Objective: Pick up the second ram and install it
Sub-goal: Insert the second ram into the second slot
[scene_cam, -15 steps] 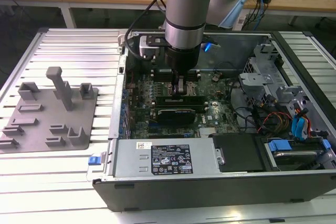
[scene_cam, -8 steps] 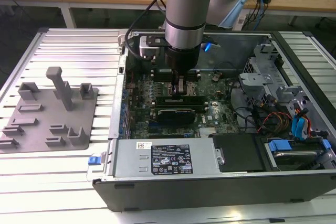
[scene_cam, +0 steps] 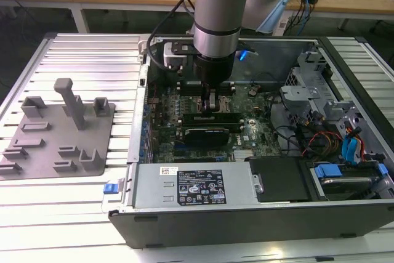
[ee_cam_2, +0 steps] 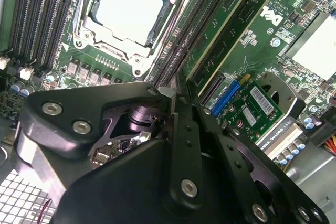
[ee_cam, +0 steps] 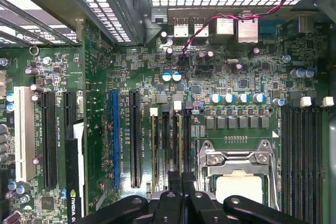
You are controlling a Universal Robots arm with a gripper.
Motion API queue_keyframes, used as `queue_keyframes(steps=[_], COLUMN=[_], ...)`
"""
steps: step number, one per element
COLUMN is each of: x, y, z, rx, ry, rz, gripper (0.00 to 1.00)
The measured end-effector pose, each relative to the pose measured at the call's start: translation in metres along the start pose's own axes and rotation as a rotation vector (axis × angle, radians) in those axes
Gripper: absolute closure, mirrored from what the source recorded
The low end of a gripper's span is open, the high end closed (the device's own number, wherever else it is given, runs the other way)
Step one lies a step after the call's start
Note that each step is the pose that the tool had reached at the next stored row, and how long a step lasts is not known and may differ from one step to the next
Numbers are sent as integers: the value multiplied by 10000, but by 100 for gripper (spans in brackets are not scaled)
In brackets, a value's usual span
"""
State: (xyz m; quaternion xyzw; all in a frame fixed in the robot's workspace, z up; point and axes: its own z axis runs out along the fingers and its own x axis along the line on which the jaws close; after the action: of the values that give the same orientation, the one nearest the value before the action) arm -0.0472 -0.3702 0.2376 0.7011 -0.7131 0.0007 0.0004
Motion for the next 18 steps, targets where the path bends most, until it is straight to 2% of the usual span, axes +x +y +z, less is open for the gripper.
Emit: queue_keyframes(steps=[18], x=[0], y=[0], z=[38], rx=[-1], ry=[2], rz=[-1], gripper=[91])
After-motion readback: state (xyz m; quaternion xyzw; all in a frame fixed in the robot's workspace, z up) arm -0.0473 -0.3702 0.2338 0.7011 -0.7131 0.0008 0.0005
